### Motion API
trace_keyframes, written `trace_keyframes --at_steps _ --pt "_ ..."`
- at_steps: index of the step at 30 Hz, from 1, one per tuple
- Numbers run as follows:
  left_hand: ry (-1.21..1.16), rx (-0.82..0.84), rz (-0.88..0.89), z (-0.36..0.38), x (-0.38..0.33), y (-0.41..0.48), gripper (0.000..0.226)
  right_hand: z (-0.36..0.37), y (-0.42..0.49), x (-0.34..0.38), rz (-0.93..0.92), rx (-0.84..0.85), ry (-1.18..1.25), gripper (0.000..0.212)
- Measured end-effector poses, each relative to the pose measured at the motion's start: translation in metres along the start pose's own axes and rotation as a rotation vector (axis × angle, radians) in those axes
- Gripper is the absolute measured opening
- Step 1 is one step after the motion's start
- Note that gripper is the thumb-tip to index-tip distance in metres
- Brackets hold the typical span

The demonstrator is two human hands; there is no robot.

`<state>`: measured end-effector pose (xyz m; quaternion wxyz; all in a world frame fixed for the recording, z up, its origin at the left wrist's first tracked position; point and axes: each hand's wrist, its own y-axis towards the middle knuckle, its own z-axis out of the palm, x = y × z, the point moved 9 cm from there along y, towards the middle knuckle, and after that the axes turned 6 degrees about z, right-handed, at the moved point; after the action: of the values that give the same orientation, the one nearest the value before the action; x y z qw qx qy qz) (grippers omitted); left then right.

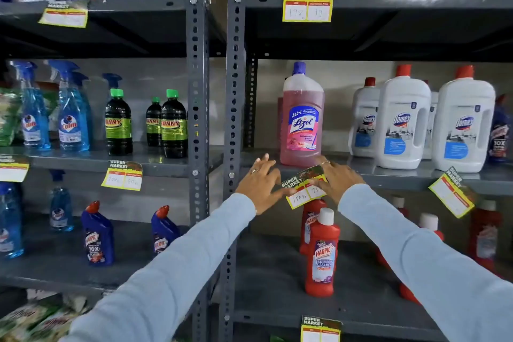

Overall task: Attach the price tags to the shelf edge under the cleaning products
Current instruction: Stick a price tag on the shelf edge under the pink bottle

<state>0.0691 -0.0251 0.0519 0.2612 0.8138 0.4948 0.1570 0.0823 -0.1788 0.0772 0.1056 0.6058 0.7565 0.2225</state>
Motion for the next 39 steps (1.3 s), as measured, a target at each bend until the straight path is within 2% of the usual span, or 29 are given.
trace_keyframes --at_steps 4,8,18,21,24,27,31,35,39 --pt "-0.105 -0.009 -0.109 0.007 0.006 0.011 0.057 -0.002 0.015 0.006 0.012 0.051 -0.139 0.034" --pt "-0.093 -0.016 -0.127 0.012 0.01 0.013 0.044 -0.003 0.02 0.013 -0.004 0.073 -0.153 0.026" --pt "-0.299 -0.082 -0.127 0.006 0.011 0.009 0.024 -0.001 0.006 -0.014 0.075 0.098 0.338 0.016" --pt "-0.158 -0.078 -0.055 0.008 0.008 0.006 0.016 0.021 -0.006 -0.022 0.043 0.082 0.255 0.017" --pt "-0.059 -0.119 -0.04 0.008 0.006 0.006 0.015 0.025 -0.009 -0.019 0.063 -0.031 0.151 0.015" --pt "-0.168 -0.132 -0.063 -0.001 0.012 0.014 0.021 0.007 -0.001 -0.025 0.156 -0.047 0.305 0.018" --pt "-0.271 -0.092 -0.087 -0.015 0.016 0.026 0.031 -0.002 0.008 -0.037 0.346 0.091 0.592 0.024" --pt "-0.198 -0.065 -0.106 -0.019 0.014 0.034 0.03 -0.006 0.013 -0.04 0.475 0.066 0.547 0.036" --pt "-0.119 -0.09 -0.154 -0.02 0.014 0.034 0.029 -0.009 0.015 -0.039 0.537 0.048 0.445 0.062"
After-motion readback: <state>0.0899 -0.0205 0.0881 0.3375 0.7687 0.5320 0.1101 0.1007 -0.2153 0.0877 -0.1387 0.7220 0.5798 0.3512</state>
